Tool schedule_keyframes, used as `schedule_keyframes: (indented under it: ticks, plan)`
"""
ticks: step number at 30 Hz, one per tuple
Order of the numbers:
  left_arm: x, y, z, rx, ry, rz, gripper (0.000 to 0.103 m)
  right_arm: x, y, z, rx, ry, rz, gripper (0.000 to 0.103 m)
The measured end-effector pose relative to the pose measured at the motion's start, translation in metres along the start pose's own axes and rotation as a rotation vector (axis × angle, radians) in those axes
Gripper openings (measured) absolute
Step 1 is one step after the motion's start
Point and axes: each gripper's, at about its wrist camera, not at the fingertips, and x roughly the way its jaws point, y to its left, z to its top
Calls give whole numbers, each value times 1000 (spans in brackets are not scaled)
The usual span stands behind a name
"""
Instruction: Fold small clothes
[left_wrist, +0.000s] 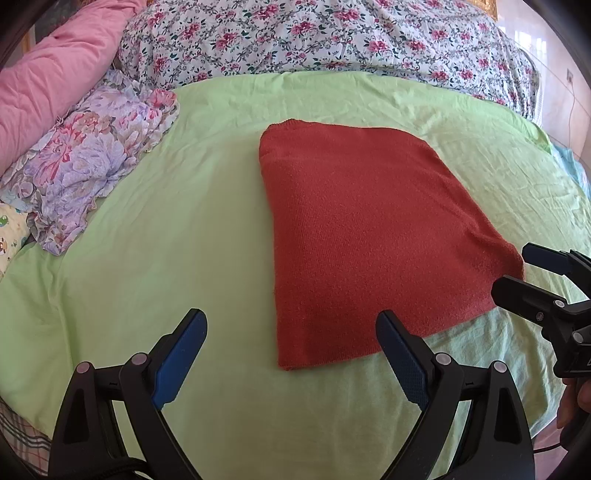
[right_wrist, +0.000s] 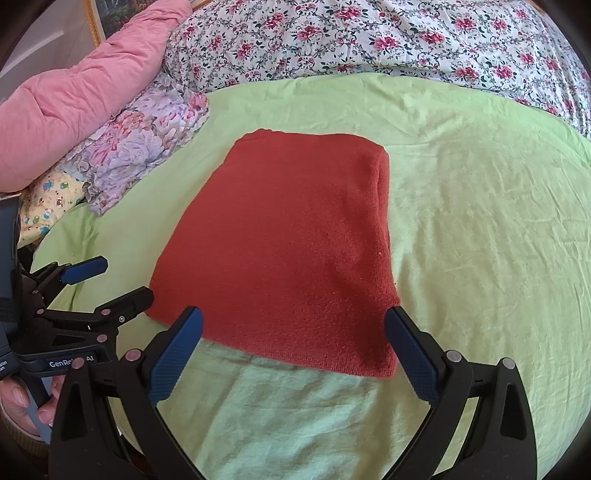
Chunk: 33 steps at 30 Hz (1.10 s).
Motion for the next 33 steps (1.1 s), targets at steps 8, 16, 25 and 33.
schedule_keyframes:
  ticks: [8,16,25,33]
  plan:
    - [0,0,0,-1,-2,-1,93,0,0,0,2,-3,0,98]
    - [-4,-1,2,-5,-9,-6,93,-3,4,-1,0,-17,3,98]
    - [-4,-1,0,-13,-14,-11,93,-1,7,-4,-19,-25,7,98]
    - [-5,-2,0,-14,-14,-9,93,-1,8,-6,-20,-25,8,98]
